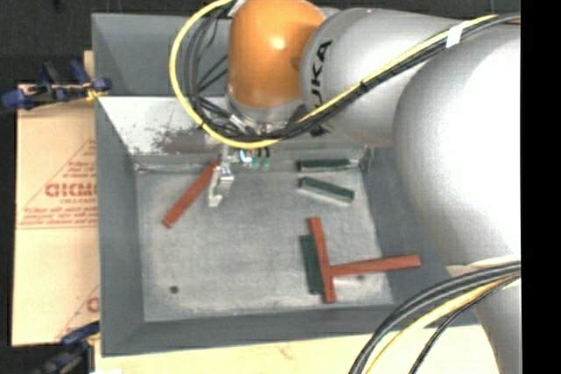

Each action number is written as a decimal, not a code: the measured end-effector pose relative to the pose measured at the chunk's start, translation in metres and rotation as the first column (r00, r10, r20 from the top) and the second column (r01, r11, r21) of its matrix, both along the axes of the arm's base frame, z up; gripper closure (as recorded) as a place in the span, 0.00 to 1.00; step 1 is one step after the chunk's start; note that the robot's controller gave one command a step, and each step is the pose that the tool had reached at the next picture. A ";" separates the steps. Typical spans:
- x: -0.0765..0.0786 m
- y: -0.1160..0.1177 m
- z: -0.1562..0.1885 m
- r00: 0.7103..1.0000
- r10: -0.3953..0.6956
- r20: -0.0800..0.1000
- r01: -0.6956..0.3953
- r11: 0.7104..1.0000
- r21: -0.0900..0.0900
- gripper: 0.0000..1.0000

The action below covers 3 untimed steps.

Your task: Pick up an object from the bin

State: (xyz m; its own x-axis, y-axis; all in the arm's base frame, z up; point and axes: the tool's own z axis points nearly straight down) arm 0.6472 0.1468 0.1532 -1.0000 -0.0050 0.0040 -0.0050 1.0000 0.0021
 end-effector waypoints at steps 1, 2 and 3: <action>0.002 0.000 0.005 1.000 -0.002 0.008 0.002 1.000 0.001 0.00; -0.004 -0.005 -0.054 1.000 -0.029 0.013 0.028 1.000 0.002 0.00; -0.004 -0.007 -0.069 0.998 -0.066 0.011 0.066 0.998 0.000 1.00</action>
Offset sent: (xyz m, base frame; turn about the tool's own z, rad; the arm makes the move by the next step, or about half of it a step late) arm -0.0087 -0.0069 -0.0802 0.0426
